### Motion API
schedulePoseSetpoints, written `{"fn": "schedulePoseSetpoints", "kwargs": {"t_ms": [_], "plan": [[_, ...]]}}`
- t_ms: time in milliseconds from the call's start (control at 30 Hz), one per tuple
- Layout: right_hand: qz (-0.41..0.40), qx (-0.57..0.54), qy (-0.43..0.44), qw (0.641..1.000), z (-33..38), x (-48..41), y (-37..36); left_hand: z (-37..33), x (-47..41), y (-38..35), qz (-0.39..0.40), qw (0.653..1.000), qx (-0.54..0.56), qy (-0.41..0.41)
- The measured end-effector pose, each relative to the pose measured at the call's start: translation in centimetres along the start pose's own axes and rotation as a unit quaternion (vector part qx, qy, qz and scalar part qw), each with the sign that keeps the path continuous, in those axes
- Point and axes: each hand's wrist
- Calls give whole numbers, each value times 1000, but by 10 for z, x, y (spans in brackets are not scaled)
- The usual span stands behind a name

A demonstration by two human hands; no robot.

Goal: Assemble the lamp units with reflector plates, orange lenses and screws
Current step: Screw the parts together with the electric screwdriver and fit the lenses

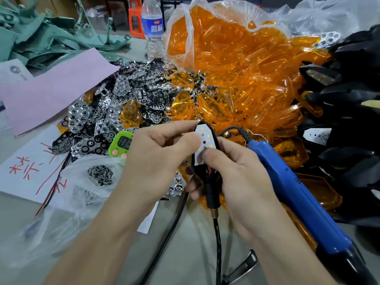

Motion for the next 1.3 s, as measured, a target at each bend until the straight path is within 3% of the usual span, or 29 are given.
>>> {"fn": "schedulePoseSetpoints", "kwargs": {"t_ms": [233,533,900,1300], "plan": [[-1,37,22,999,-4,1,-4,-4,-1,-1,-28,998,-59,-25],[6,66,29,997,-7,2,-6,-4,2,-2,0,999,-30,-21],[-6,159,52,986,-3,4,-2,-7,4,-5,-20,998,-55,-10],[88,164,61,981,4,6,1,-12,6,-4,22,999,25,43]]}}
Point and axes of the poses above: each hand's wrist, its own x-axis away from the middle knuckle, its own y-axis out of the back of the hand, z = x × y, and after that the axes turned 12 degrees about y, right-handed
